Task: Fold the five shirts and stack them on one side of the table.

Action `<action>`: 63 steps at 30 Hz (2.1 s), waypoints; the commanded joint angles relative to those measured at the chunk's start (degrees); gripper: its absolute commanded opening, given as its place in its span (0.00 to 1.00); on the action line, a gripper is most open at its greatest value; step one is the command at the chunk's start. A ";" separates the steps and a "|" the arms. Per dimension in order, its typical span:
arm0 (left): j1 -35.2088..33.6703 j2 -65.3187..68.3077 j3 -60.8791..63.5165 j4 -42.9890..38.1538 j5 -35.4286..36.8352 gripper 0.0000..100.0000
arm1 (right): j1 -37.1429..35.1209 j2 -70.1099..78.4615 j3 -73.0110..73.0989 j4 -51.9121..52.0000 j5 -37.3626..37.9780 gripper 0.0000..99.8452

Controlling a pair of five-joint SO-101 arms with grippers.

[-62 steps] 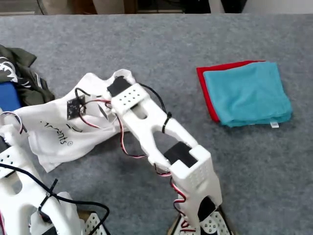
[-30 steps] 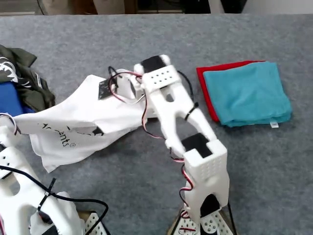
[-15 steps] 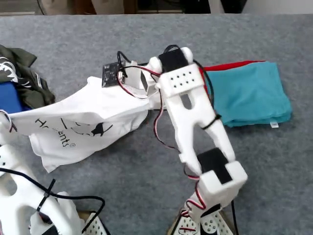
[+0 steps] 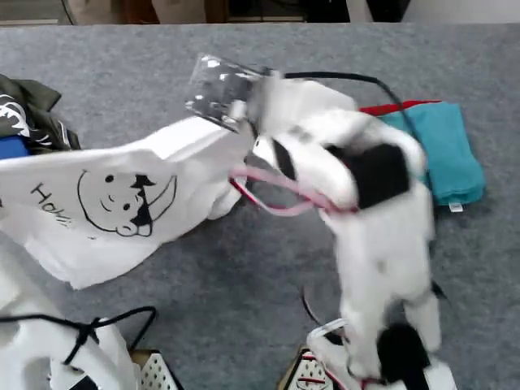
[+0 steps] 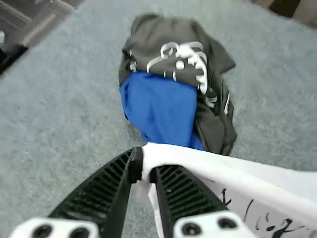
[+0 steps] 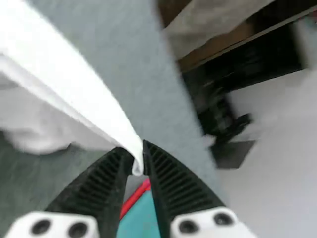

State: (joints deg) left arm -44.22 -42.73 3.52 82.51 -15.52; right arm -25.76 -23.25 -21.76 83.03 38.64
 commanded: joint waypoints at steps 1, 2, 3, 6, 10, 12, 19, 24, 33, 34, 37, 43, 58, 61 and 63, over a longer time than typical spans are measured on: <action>-0.09 -1.19 -16.70 7.30 2.29 0.02 | 0.22 -8.66 -7.16 -5.89 -4.84 0.00; -0.09 -1.89 -19.87 8.70 2.46 0.02 | 0.22 -9.80 -8.84 -7.30 -5.19 0.00; 0.09 -2.77 -22.86 9.76 2.81 0.02 | 0.31 -10.42 -10.51 -8.62 -5.36 0.00; 3.16 -5.93 -28.04 11.16 3.43 0.02 | 0.31 -10.68 -13.76 -12.75 -5.36 0.00; 7.82 -11.47 -28.31 12.40 3.52 0.02 | 0.31 -10.86 -14.64 -20.66 -5.36 0.00; 9.67 -14.29 -26.81 12.48 3.52 0.02 | 0.31 -10.77 -15.87 -24.26 -5.19 0.00; 10.46 -25.27 -24.53 12.40 3.52 0.02 | 0.04 -10.68 -22.29 -31.03 -5.10 0.00; 10.55 -32.31 -24.44 12.57 3.52 0.02 | 0.04 -10.59 -27.12 -33.85 -4.84 0.00; 10.73 -35.91 -24.18 18.20 3.52 0.02 | 0.13 -10.59 -32.75 -34.81 -4.84 0.00; 10.64 -35.91 -23.38 18.20 3.25 0.02 | 0.13 -10.59 -33.10 -34.81 -4.84 0.00; 10.55 -36.00 -20.13 18.20 3.08 0.02 | 0.13 -10.59 -32.75 -34.73 -3.43 0.00; 10.46 -36.09 -14.42 14.77 3.08 0.02 | 0.13 -10.59 -29.67 -34.55 0.00 0.00; 10.81 -35.82 0.62 0.44 3.16 0.02 | 0.22 -10.51 -29.14 -34.29 0.79 0.00; 10.81 -35.82 1.49 0.35 3.16 0.02 | 0.22 -10.68 -27.30 -34.29 1.23 0.00; 10.81 -35.91 1.41 0.35 3.16 0.02 | 0.31 -10.68 -25.80 -34.29 2.46 0.00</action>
State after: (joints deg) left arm -33.85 -79.03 4.66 83.91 -12.35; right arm -25.76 -34.24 -49.01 49.63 39.60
